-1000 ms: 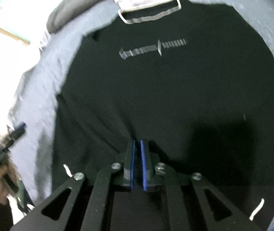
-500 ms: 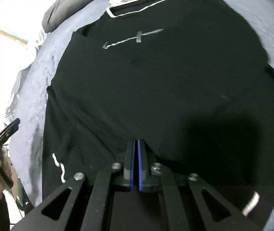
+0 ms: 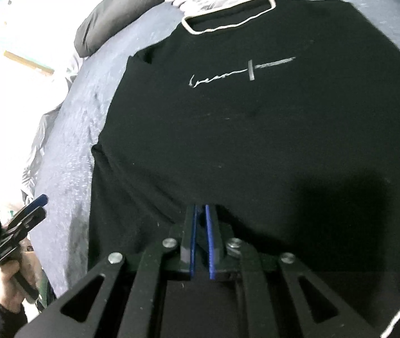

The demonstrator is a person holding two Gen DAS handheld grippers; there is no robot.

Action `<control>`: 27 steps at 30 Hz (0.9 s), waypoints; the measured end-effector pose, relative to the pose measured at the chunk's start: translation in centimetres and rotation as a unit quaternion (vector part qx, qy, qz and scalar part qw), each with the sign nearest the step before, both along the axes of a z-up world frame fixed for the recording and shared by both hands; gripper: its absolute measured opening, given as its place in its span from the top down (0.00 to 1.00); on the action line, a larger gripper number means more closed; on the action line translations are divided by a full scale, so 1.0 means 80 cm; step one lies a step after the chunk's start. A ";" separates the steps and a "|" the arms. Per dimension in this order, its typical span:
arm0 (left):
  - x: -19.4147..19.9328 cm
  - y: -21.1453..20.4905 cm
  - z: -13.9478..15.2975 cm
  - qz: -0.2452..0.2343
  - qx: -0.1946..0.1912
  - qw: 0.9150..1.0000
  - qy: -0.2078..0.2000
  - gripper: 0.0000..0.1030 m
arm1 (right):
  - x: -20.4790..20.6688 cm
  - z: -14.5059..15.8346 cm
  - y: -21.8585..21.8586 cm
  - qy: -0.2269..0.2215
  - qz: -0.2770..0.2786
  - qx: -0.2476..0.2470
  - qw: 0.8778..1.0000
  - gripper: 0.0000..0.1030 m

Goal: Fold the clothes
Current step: 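Fold the held sleeve across the sweater body and open the right gripper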

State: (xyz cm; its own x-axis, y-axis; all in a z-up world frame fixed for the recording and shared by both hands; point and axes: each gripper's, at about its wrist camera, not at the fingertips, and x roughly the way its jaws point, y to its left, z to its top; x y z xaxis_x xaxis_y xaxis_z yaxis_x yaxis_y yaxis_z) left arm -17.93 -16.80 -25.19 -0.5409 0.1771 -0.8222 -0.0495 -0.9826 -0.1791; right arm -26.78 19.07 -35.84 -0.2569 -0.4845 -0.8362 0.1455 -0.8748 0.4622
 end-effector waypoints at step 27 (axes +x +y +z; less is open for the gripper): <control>0.008 0.016 0.017 -0.011 0.008 1.000 0.002 0.34 | 0.055 0.005 0.086 -0.010 -0.009 0.033 0.999 0.96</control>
State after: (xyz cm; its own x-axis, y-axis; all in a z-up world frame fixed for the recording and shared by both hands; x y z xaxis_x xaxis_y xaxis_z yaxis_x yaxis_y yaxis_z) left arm -17.28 -15.49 -23.80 -0.5405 0.2023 -0.8167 -0.0723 -0.9782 -0.1944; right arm -22.42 25.97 -35.45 -0.2483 -0.4232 -0.8714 0.1201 -0.9060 0.4058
